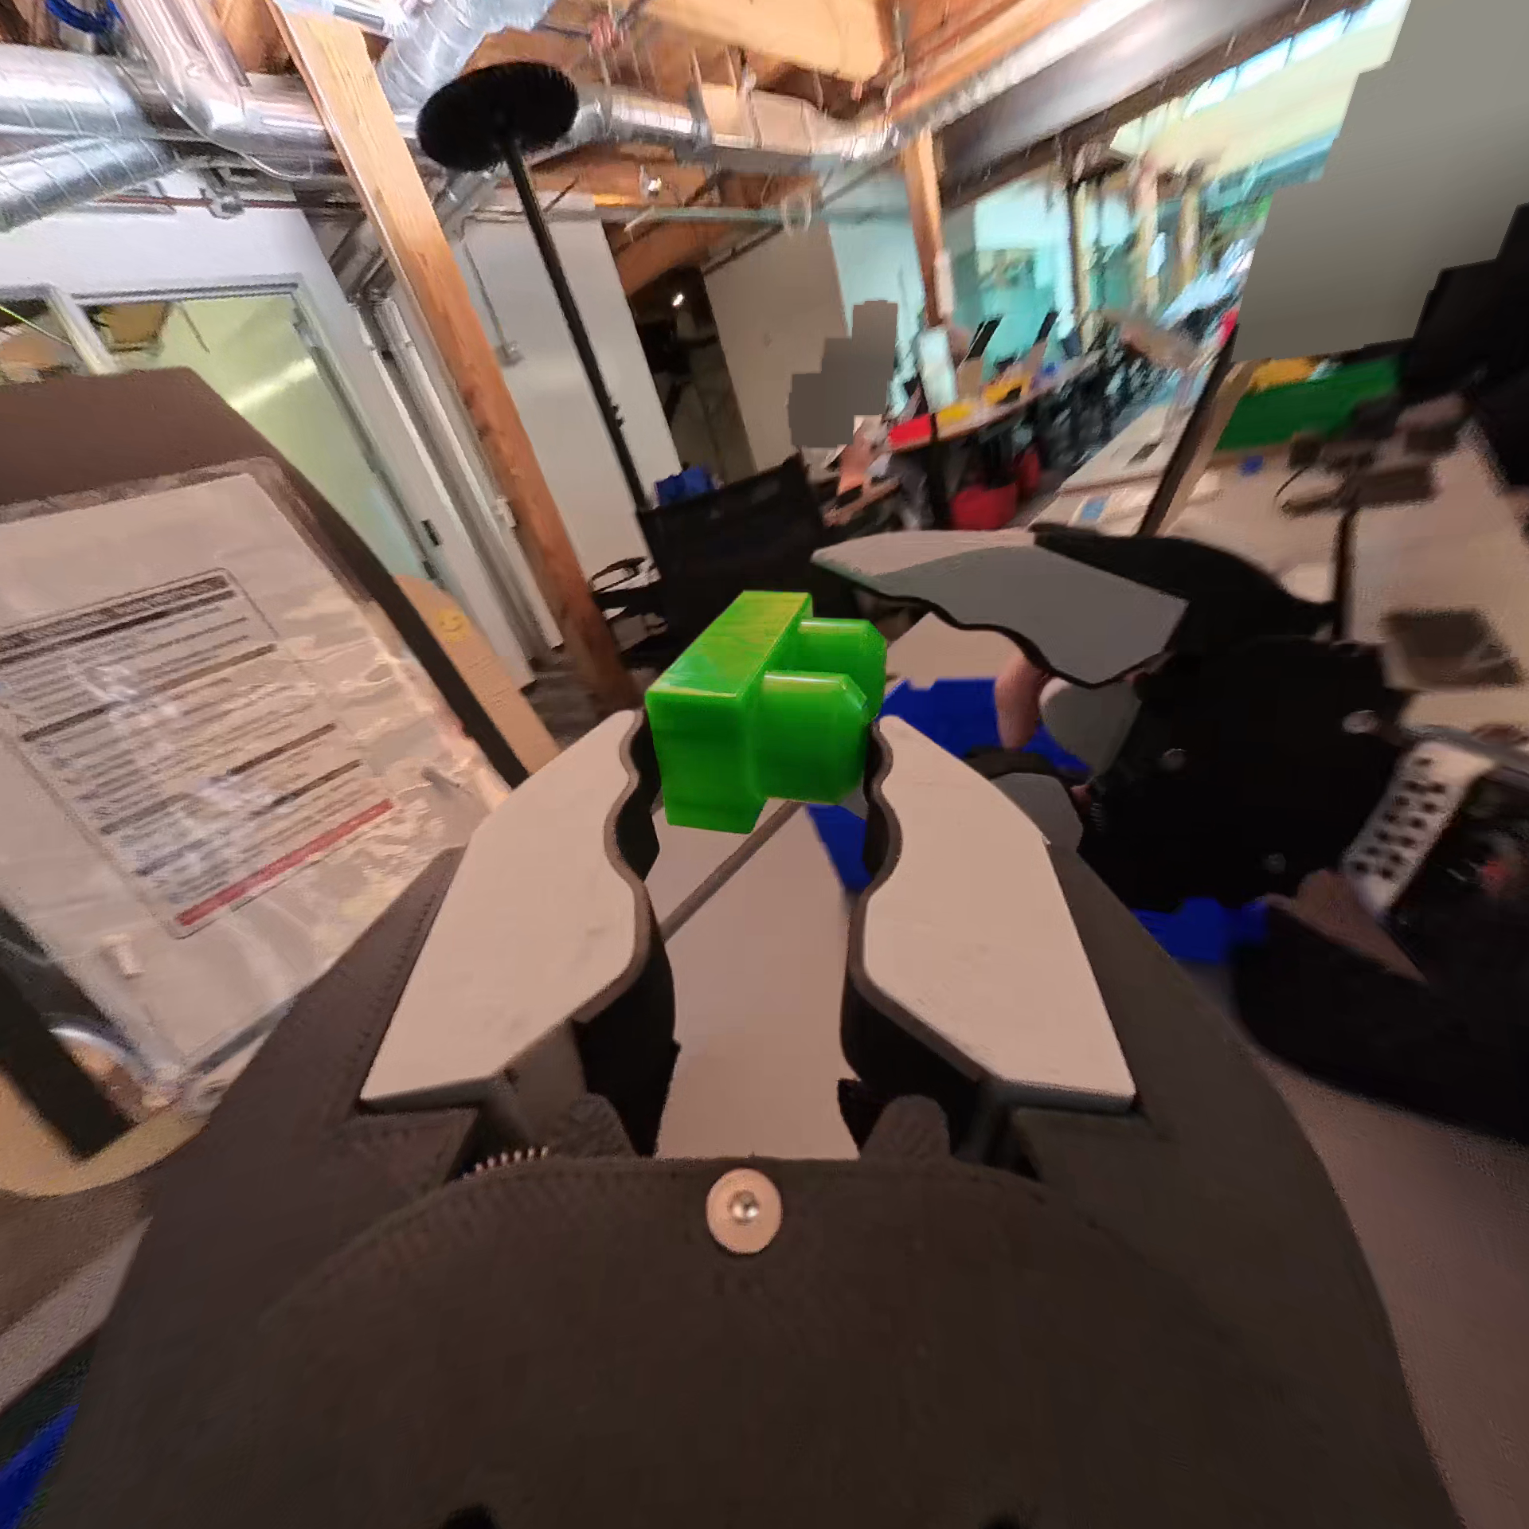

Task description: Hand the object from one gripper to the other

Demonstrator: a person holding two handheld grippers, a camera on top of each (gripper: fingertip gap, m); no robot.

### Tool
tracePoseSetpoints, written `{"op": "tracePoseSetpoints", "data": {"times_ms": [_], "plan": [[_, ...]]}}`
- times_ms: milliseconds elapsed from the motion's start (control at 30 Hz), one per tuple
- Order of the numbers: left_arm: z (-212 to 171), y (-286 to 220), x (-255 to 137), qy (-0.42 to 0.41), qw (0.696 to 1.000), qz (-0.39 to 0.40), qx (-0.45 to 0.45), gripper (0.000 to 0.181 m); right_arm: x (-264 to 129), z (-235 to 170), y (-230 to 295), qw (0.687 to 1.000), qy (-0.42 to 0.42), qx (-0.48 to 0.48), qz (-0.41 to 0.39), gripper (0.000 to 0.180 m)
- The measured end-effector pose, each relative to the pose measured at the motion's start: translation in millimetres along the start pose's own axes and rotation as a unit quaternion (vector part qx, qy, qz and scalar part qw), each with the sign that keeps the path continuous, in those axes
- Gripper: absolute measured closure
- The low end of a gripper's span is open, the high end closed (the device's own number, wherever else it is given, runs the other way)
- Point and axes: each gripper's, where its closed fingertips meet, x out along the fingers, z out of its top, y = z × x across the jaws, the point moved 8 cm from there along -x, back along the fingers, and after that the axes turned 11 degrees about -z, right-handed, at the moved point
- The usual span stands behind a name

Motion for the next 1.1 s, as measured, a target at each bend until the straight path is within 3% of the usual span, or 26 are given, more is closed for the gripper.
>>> {"op": "tracePoseSetpoints", "data": {"times_ms": [33, 100, 167, 233, 300, 333, 400, 700, 800, 900, 967, 1033, 1100], "plan": [[2, 4, -4, -0.023, 0.999, -0.024, -0.034, 0.134, 2, -5, -4, 0.999, 0.006, 0.03, 0.011, 0.127], [5, 11, -9, -0.075, 0.985, -0.096, -0.123, 0.134, 4, -14, -12, 0.995, 0.006, 0.097, 0.025, 0.125], [8, 16, -14, -0.141, 0.951, -0.185, -0.201, 0.134, 4, -16, -16, 0.973, -0.021, 0.212, 0.091, 0.13], [5, 22, -17, -0.18, 0.921, -0.244, -0.243, 0.134, 0, -10, -18, 0.907, -0.073, 0.363, 0.203, 0.127], [1, 25, -17, -0.2, 0.912, -0.262, -0.244, 0.134, -1, -4, -23, 0.808, -0.093, 0.508, 0.285, 0.125], [-2, 26, -16, -0.208, 0.914, -0.257, -0.234, 0.134, 2, -4, -25, 0.769, -0.086, 0.561, 0.295, 0.124], [-5, 25, -15, -0.226, 0.918, -0.242, -0.217, 0.134, 5, -6, -27, 0.722, -0.071, 0.626, 0.284, 0.121], [-12, 6, -4, -0.235, 0.944, -0.168, -0.158, 0.134, 5, 4, -14, 0.53, -0.057, 0.799, 0.278, 0.119], [-14, 0, 0, -0.224, 0.949, -0.164, -0.151, 0.134, 4, -1, -15, 0.508, -0.061, 0.819, 0.259, 0.134], [-17, -3, 4, -0.223, 0.95, -0.16, -0.15, 0.135, 7, -8, -17, 0.494, -0.058, 0.819, 0.284, 0.135], [-17, -6, 7, -0.194, 0.957, -0.177, -0.121, 0.134, 13, -19, -23, 0.444, -0.049, 0.833, 0.327, 0.134], [-17, -8, 9, -0.146, 0.971, -0.174, -0.07, 0.101, 19, -35, -28, 0.377, -0.018, 0.844, 0.382, 0.135], [-15, -12, 8, -0.104, 0.982, -0.158, 0.018, 0.087, 21, -48, -29, 0.315, 0.025, 0.833, 0.454, 0.136]]}}
